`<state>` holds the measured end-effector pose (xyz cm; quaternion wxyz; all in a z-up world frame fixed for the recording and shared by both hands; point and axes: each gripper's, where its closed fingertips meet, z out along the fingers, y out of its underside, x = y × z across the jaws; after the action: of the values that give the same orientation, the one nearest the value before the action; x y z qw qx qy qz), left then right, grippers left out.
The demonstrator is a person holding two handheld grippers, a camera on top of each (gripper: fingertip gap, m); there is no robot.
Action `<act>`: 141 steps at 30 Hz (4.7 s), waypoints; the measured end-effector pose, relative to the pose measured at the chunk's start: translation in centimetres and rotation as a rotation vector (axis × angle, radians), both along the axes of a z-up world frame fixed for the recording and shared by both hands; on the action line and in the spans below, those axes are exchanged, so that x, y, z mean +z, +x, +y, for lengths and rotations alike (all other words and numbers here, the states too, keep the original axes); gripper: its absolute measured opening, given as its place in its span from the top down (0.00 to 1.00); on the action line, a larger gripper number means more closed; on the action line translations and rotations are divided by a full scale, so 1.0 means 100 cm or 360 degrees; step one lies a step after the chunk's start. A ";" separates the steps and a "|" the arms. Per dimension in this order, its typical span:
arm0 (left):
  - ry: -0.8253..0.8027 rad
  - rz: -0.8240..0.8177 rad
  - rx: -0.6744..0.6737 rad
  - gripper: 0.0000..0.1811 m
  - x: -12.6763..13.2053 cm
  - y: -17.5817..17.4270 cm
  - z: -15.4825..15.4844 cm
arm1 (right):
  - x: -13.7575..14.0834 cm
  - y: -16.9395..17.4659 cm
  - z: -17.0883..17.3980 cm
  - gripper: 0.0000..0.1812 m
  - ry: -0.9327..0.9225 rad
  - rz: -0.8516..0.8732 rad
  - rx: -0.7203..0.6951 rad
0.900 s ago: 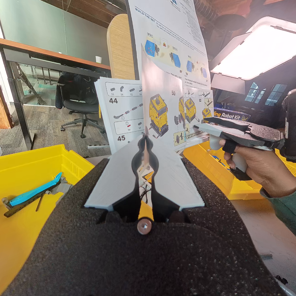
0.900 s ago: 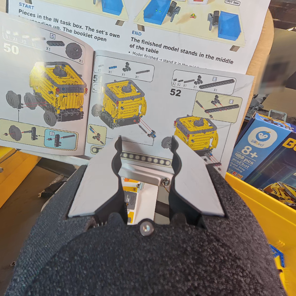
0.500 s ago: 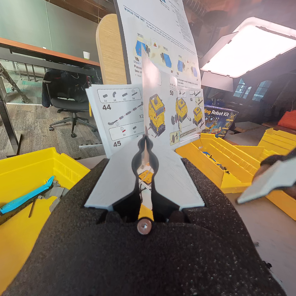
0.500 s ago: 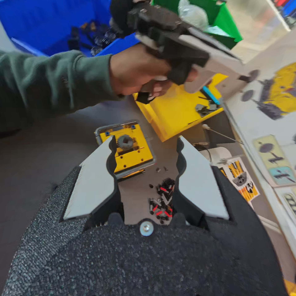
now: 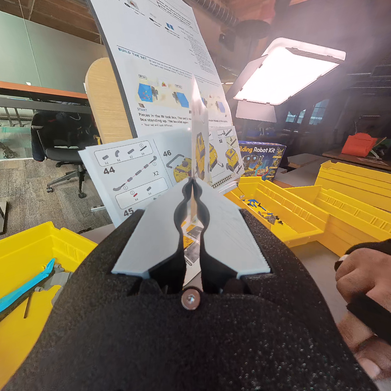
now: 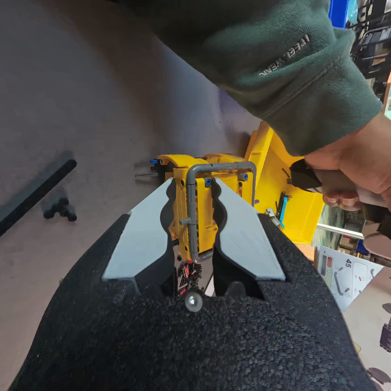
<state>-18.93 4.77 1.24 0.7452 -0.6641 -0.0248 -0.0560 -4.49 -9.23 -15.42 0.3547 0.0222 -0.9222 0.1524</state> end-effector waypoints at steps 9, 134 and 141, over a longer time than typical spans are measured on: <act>-0.0007 0.0002 -0.0010 1.00 0.000 0.001 -0.001 | 0.002 0.032 0.085 0.71 0.0138 -0.0279 -0.0446; -0.0008 -0.0012 -0.0019 1.00 0.002 -0.002 -0.005 | 0.022 0.028 0.067 0.65 -0.0295 -0.0288 -0.0703; -0.0038 -0.0018 -0.0015 1.00 -0.006 -0.004 -0.001 | 0.052 0.011 0.083 0.66 -0.0501 -0.0109 -0.0803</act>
<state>-19.33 4.65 0.66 0.7367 -0.6728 -0.0264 -0.0630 -3.36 -0.98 -10.18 0.3492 -0.2681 -0.8751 0.2011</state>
